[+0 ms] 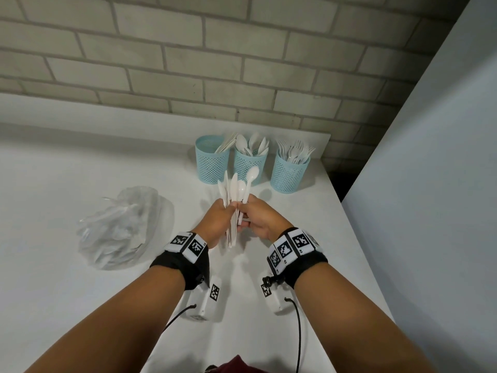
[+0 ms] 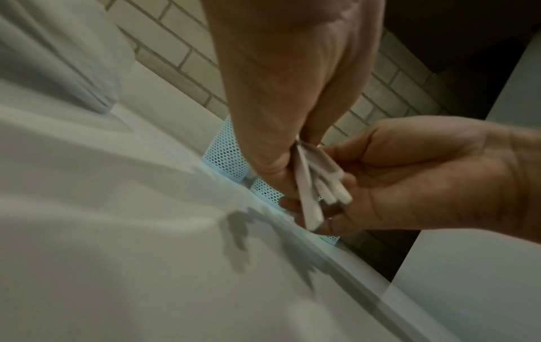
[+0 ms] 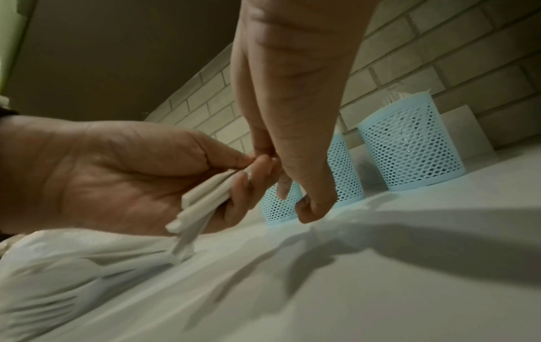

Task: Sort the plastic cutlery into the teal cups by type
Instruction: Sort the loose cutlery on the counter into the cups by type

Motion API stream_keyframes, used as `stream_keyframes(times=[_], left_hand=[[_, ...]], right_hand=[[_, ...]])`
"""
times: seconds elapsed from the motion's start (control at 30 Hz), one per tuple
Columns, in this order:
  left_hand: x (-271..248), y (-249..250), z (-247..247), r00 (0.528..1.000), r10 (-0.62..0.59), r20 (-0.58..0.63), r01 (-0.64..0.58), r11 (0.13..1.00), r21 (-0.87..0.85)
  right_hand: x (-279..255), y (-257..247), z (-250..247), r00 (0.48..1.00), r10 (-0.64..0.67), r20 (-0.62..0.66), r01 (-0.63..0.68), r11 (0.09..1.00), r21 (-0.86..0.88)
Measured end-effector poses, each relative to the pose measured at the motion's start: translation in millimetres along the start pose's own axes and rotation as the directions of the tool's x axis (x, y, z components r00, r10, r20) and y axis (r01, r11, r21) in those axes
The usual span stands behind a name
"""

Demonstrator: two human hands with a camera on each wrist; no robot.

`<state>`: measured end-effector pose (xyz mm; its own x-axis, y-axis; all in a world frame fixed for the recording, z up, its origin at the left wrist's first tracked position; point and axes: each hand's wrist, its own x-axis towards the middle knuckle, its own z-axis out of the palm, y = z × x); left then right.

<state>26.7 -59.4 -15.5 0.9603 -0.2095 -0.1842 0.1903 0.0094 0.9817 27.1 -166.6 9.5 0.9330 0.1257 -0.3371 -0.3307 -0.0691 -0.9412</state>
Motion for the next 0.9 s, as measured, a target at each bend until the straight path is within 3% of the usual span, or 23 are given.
stream_keyframes(times=[0.23, 0.37, 0.47, 0.6, 0.77, 0.9], left_hand=[[8, -3, -1, 0.995, 0.044, -0.085, -0.043, 0.999, 0.014], [7, -1, -1, 0.996, 0.041, -0.085, -0.040, 0.999, 0.004], [5, 1, -3, 0.996, 0.051, -0.071, -0.050, 0.999, 0.008], [3, 4, -5, 0.996, 0.066, -0.057, -0.067, 0.998, -0.003], [4, 1, -5, 0.992, 0.077, -0.101, -0.077, 0.997, 0.003], [3, 1, -4, 0.986, 0.103, -0.133, -0.099, 0.994, 0.036]], right_hand=[[18, -3, -5, 0.999, 0.047, -0.005, -0.046, 0.994, 0.103], [28, -22, -16, 0.991, -0.042, -0.130, 0.076, 0.960, 0.270], [32, -31, -28, 0.980, -0.140, -0.142, 0.181, 0.920, 0.347], [38, -30, -38, 0.971, -0.205, -0.126, 0.230, 0.945, 0.232], [41, -26, -34, 0.947, -0.219, -0.234, 0.254, 0.959, 0.127], [43, -19, -30, 0.942, -0.224, -0.250, 0.252, 0.964, 0.087]])
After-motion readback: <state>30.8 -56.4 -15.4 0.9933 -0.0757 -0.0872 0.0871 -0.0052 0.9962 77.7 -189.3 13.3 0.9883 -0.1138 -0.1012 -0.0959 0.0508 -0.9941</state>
